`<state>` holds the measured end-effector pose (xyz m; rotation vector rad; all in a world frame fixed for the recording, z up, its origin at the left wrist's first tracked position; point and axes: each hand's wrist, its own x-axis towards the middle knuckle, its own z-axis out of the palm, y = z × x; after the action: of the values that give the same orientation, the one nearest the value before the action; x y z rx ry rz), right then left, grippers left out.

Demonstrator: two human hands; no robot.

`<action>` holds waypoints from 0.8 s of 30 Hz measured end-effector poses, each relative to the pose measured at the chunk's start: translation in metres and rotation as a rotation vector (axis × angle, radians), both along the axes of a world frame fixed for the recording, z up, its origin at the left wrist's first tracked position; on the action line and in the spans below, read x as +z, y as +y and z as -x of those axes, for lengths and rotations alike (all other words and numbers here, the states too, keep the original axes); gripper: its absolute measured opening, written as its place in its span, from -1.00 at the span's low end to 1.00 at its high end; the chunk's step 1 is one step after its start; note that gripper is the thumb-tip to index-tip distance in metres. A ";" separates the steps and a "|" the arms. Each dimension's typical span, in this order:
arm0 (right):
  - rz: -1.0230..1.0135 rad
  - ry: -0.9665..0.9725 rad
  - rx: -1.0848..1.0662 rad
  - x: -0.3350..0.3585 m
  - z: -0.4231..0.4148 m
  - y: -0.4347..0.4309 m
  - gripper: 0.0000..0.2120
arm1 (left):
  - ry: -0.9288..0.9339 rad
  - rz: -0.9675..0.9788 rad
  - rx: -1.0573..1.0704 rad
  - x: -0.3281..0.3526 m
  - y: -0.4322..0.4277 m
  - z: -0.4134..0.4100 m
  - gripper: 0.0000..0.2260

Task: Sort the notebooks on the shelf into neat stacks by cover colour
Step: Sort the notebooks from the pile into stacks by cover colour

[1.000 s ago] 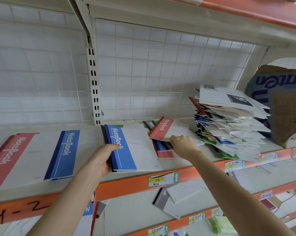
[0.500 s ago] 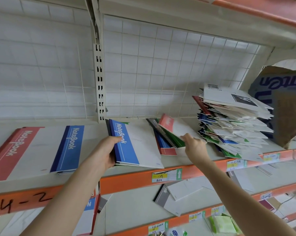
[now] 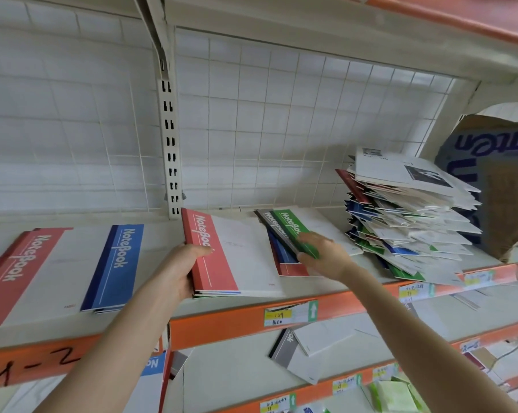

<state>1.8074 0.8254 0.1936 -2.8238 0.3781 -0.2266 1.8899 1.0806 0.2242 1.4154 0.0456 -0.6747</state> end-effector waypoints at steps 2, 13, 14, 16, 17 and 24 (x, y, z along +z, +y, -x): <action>-0.023 0.168 -0.043 0.002 0.001 -0.016 -0.55 | 0.006 -0.008 -0.008 0.000 0.001 0.000 -0.80; 0.089 -0.033 -0.104 -0.010 0.005 -0.039 -0.60 | 0.052 0.014 -0.010 0.001 -0.001 0.003 -0.84; 0.043 -0.124 -0.139 -0.012 0.007 -0.038 -0.54 | 0.055 0.021 -0.007 0.000 -0.002 0.004 -0.84; -0.072 -0.269 -0.180 -0.012 0.007 -0.031 -0.61 | 0.062 0.048 0.003 -0.001 -0.005 0.003 -0.83; -0.115 -0.304 -0.172 -0.010 0.006 -0.022 -0.69 | 0.064 0.069 0.010 -0.001 -0.007 0.003 -0.82; -0.168 -0.347 0.298 0.010 0.011 0.082 -0.70 | 0.103 0.224 0.127 -0.012 -0.035 0.003 -0.69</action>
<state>1.7968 0.9072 0.2038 -2.5647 -0.0947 -0.5782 1.8868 1.0457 0.2126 1.1527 0.1359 -0.6263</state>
